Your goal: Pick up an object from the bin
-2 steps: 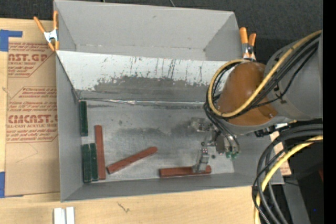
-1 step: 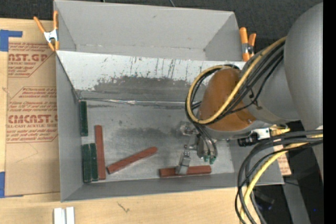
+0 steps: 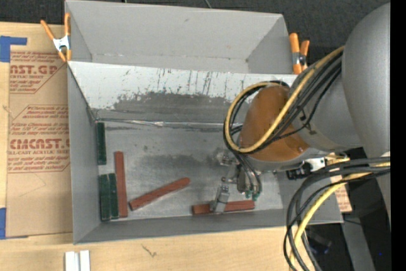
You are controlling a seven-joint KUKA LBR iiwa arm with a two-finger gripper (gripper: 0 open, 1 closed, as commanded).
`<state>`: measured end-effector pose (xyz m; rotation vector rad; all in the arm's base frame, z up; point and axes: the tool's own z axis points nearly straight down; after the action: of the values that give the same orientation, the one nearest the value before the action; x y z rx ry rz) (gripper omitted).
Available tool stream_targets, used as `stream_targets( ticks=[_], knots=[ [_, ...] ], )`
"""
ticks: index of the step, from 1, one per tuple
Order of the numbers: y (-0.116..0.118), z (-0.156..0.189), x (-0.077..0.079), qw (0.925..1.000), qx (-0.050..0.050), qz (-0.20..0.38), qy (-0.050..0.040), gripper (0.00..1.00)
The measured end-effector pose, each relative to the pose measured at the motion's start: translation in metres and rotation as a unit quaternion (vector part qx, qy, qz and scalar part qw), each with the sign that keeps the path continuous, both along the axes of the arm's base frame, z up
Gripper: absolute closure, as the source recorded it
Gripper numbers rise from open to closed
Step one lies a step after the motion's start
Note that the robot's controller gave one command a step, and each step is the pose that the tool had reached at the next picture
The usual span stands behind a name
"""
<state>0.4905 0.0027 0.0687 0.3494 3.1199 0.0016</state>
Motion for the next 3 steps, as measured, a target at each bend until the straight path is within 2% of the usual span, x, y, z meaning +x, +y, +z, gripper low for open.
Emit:
stream_targets(
  ticks=[1, 2, 3],
  knots=[
    [-0.001, 0.0, 0.0, 1.0, -0.001, -0.003, -0.0002, 0.0],
    [0.066, 0.008, 0.021, 0.9994, -0.001, 0.035, 0.0014, 0.0],
    [0.075, 0.002, 0.005, 0.9998, 0.0, 0.021, -0.0002, 1.0]
  ],
)
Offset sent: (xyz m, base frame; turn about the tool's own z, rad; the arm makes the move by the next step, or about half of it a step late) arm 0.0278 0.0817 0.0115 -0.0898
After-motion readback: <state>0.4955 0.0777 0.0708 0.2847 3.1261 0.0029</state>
